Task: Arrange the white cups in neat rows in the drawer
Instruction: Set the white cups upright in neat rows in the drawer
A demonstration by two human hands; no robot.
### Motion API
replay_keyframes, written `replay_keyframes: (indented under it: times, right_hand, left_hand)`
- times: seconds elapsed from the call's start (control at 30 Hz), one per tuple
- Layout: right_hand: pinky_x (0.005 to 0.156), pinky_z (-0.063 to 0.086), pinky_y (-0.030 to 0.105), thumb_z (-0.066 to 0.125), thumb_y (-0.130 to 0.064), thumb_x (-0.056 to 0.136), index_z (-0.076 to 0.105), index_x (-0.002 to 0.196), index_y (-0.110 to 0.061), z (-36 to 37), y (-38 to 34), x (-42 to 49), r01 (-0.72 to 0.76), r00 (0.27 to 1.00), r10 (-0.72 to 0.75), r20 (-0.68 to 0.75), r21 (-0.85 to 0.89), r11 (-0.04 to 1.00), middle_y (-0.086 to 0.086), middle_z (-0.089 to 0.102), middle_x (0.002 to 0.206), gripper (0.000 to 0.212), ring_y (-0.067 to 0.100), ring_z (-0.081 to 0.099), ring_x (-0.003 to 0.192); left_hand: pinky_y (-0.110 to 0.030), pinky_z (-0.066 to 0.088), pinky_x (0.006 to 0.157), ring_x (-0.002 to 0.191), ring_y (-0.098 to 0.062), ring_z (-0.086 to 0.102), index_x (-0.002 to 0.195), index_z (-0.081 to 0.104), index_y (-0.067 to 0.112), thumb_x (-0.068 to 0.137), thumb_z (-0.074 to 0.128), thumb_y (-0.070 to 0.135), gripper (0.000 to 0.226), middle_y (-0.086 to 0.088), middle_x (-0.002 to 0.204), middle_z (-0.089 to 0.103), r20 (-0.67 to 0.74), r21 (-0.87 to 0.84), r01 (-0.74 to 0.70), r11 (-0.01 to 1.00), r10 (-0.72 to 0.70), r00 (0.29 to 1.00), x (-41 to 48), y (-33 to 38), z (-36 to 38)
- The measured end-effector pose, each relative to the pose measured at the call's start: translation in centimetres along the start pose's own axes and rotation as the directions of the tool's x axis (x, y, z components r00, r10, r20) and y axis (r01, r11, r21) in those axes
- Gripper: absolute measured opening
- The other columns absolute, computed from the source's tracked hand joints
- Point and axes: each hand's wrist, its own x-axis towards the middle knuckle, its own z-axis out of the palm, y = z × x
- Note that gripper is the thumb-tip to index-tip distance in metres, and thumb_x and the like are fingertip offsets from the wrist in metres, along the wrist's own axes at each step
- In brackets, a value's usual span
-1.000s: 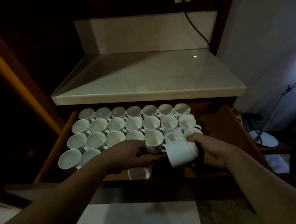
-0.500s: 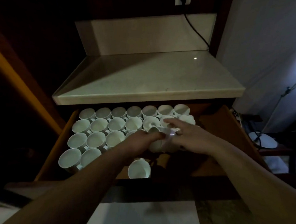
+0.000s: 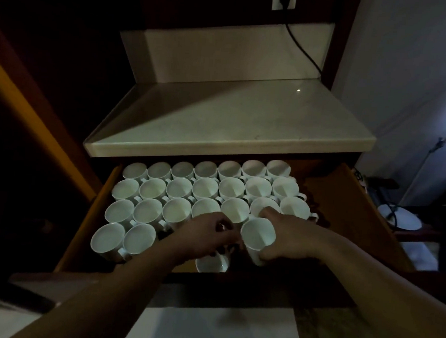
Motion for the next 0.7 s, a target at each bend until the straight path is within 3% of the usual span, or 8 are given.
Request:
replay_keyframes:
  times: [0.1,0.2,0.3,0.43,0.57,0.63,0.7]
  right_hand:
    - [0.076,0.060,0.039,0.083,-0.049,0.066,0.039,0.123,-0.033,0.6,0.7,0.5,-0.052,0.996,0.055,0.067,-0.046,0.998,-0.007,0.064,0.106,0.074,0.010,0.065,0.091]
    - [0.079,0.056,0.032,0.086,-0.043,0.071,0.039,0.134,-0.029,1.3,1.2,1.4,-0.055,0.990,0.065,0.125,-0.082,0.995,-0.006,0.059,0.126,0.080,0.012,0.061,0.103]
    - [0.068,0.040,0.016,0.086,-0.033,0.076,0.030,0.148,-0.026,2.1,1.7,2.1,-0.046,0.986,0.059,0.157,-0.082,0.996,-0.008,0.049,0.138,0.091,0.009,0.050,0.108]
    - [0.082,0.043,0.022,0.087,-0.032,0.077,0.016,0.157,-0.029,2.6,1.7,2.6,-0.066,0.983,0.078,0.168,-0.072,0.995,-0.002,0.045,0.152,0.107,0.016,0.053,0.123]
    - [0.089,0.043,0.027,0.086,-0.035,0.079,0.005,0.159,-0.028,2.9,1.7,2.6,-0.073,0.978,0.092,0.188,-0.104,0.992,0.001,0.041,0.157,0.114,0.020,0.050,0.134]
    - [0.093,0.045,0.028,0.086,-0.039,0.079,0.004,0.159,-0.027,2.9,1.5,2.5,-0.075,0.977,0.095,0.193,-0.108,0.991,0.001,0.040,0.158,0.116,0.018,0.050,0.133]
    - [0.089,0.043,0.027,0.084,-0.037,0.081,0.009,0.158,-0.024,2.7,1.2,2.4,-0.072,0.977,0.093,0.193,-0.117,0.990,0.000,0.042,0.155,0.109,0.013,0.051,0.125]
  left_hand:
    - [-0.034,0.055,0.059,0.067,-0.010,0.064,0.099,0.065,0.024,0.081,0.070,0.056,0.037,0.006,0.085,0.069,-0.148,0.237,0.048,0.970,-0.013,0.989,0.1,-3.2,-1.0]
    - [-0.029,0.052,0.069,0.081,-0.009,0.063,0.101,0.065,0.024,0.076,0.062,0.073,0.055,0.006,0.094,0.067,-0.097,0.451,0.077,0.889,-0.037,0.995,0.2,-5.4,-1.1]
    - [-0.028,0.051,0.071,0.087,-0.011,0.064,0.106,0.064,0.023,0.079,0.064,0.072,0.056,0.003,0.099,0.067,-0.086,0.432,0.090,0.897,-0.059,0.995,-0.1,-5.2,-0.5]
    - [-0.036,0.049,0.099,0.119,-0.021,0.059,0.137,0.052,0.034,0.079,0.070,0.064,0.068,0.000,0.137,0.057,0.020,0.420,0.037,0.907,-0.050,0.999,-0.3,-3.4,0.5]
    - [-0.043,0.054,0.091,0.108,-0.022,0.065,0.126,0.058,0.034,0.051,0.045,0.090,0.094,0.002,0.119,0.069,0.100,0.579,0.078,0.811,-0.166,0.981,1.4,-3.7,1.8]
    - [-0.044,0.056,0.087,0.101,-0.022,0.067,0.117,0.062,0.030,0.056,0.053,0.084,0.081,0.000,0.111,0.071,0.080,0.622,0.111,0.775,-0.204,0.976,2.2,-3.8,2.1]
    - [-0.040,0.057,0.087,0.100,-0.022,0.067,0.110,0.065,0.025,0.073,0.070,0.060,0.051,-0.003,0.109,0.071,0.090,0.622,0.090,0.778,-0.185,0.979,1.4,-2.5,1.7]
